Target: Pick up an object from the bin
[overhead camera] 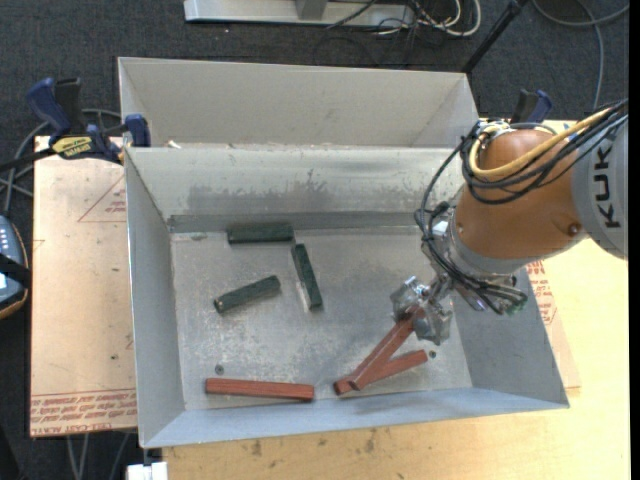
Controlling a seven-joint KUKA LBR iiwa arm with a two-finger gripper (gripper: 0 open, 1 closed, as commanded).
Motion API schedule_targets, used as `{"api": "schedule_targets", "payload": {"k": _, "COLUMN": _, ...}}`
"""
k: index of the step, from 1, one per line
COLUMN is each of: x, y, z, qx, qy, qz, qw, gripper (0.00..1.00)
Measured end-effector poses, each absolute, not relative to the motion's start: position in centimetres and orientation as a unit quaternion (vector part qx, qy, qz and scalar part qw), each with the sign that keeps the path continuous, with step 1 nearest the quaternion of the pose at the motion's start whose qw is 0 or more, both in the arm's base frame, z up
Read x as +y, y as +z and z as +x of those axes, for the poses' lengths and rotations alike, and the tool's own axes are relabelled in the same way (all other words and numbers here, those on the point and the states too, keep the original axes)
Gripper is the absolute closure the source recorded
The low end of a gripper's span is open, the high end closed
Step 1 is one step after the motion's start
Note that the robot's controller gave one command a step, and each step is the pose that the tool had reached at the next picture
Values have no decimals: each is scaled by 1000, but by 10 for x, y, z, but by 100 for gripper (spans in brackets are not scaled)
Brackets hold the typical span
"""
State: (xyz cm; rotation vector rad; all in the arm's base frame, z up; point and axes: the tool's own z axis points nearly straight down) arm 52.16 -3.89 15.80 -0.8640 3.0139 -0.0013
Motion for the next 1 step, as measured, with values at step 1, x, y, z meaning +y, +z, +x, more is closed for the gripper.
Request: {"api": "schedule_targets", "payload": {"k": 1, "x": -36, "y": 241, "z": 530, "qx": 961, "qy": -2, "qz": -275, "qw": 6, "gripper": 100}}
